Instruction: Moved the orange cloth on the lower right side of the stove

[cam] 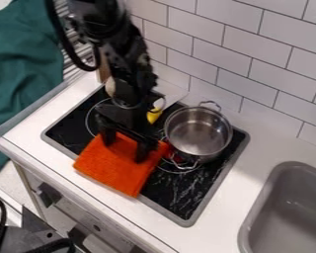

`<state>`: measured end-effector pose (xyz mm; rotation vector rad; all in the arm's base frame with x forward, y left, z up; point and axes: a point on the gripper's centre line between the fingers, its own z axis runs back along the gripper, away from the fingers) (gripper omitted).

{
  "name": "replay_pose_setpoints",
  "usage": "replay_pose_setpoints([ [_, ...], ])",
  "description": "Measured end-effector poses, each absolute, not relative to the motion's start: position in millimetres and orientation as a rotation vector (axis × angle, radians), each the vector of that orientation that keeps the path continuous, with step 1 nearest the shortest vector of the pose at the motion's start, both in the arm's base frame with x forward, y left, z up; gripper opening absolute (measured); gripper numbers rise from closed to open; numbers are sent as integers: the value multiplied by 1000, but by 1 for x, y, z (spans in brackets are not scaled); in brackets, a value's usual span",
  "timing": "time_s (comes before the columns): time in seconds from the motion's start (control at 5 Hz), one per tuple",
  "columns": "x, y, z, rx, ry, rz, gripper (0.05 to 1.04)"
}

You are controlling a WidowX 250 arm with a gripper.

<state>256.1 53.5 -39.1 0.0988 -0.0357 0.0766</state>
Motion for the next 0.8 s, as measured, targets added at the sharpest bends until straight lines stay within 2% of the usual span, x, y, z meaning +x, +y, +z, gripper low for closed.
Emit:
replay_pose_setpoints([
  [0.6,245,33,-38,61,-50,118,1001],
  [0.8,245,35,-25,78,-104,111,1001],
])
